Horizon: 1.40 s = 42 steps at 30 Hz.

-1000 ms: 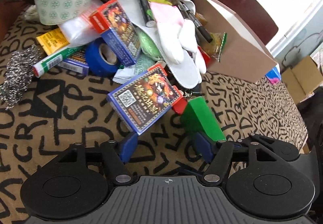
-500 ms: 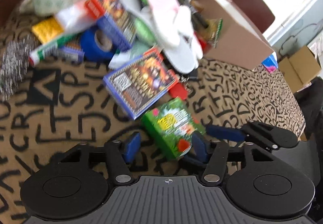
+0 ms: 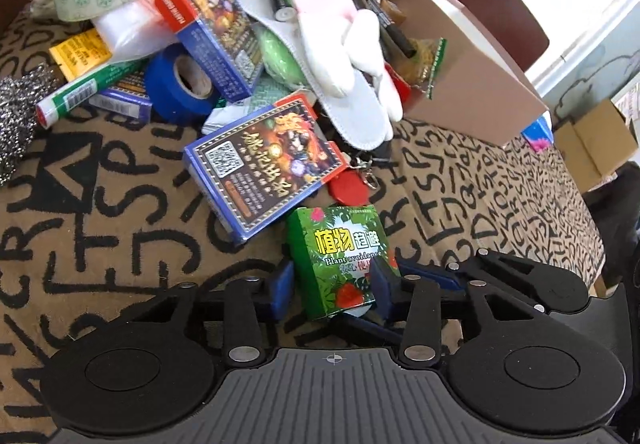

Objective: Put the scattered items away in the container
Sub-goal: 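Lift the green card box out of the pile with the left gripper, then carry the green card box into the cardboard box and open the left gripper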

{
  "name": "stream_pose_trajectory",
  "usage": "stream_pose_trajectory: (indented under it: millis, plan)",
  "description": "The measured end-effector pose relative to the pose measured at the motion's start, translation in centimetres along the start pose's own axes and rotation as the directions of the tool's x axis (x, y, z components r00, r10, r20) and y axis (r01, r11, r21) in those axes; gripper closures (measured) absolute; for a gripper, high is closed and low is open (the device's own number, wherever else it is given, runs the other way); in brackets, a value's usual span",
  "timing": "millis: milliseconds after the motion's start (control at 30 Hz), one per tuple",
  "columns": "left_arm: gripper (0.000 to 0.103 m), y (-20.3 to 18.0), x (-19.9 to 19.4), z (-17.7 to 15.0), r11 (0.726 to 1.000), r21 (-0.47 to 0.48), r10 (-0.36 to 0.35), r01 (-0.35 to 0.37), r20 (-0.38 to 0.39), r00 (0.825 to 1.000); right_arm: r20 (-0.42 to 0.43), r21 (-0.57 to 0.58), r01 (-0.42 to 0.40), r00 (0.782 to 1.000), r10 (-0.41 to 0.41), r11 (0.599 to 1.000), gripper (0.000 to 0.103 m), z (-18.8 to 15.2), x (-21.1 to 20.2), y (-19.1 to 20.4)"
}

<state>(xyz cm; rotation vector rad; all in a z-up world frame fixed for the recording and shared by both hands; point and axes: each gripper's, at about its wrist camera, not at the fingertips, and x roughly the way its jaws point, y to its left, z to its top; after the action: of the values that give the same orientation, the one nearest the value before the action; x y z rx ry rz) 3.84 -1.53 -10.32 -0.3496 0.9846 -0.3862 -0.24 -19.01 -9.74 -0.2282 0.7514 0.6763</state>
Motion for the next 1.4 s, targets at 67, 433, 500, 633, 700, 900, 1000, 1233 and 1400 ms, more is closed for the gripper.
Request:
stream_pose_trajectory:
  millis: [67,433,500,633,700,900,1000,1233,1400]
  plan:
    - [0.058,-0.9,0.0,0.2,1.000,0.023,-0.004,0.004,0.008,1.000,0.014,0.011,0.014,1.000,-0.014,1.000,0.050,-0.1,-0.6,-0.2]
    - [0.057,-8.7,-0.4,5.6,0.978,0.198,-0.088,0.061,0.128,0.988,0.193,0.058,0.150,0.968,-0.159,0.987,0.050,2.0,-6.2,-5.0]
    - [0.056,-10.4,0.0,7.0,0.972,0.227,-0.103,0.066,0.154,0.983,0.224,0.058,0.192,0.954,-0.200,0.980,0.050,2.8,-7.0,-6.4]
    - [0.056,-13.6,1.5,10.5,0.965,0.243,-0.144,0.096,0.188,0.972,0.275,0.060,0.279,0.919,-0.284,0.959,0.050,4.1,-8.2,-9.4]
    - [0.054,-15.2,2.6,12.5,0.963,0.246,-0.161,0.110,0.200,0.966,0.289,0.068,0.320,0.901,-0.325,0.945,0.050,4.9,-8.4,-11.0]
    - [0.053,-19.5,6.3,17.4,0.951,0.283,-0.196,0.126,0.233,0.953,0.320,0.133,0.379,0.858,-0.402,0.916,0.049,7.1,-8.5,-17.3]
    - [0.052,-21.1,8.7,19.1,0.948,0.289,-0.207,0.134,0.237,0.949,0.327,0.171,0.388,0.845,-0.423,0.906,0.049,7.5,-8.2,-20.5]
    - [0.052,-23.9,13.6,21.3,0.939,0.314,-0.212,0.138,0.218,0.953,0.303,0.228,0.416,0.829,-0.470,0.881,0.049,7.1,-7.2,-25.6]
    - [0.039,-25.1,15.9,22.3,0.941,0.325,-0.179,0.096,0.235,0.955,0.291,0.248,0.430,0.822,-0.490,0.868,0.049,7.0,-6.6,-27.9]
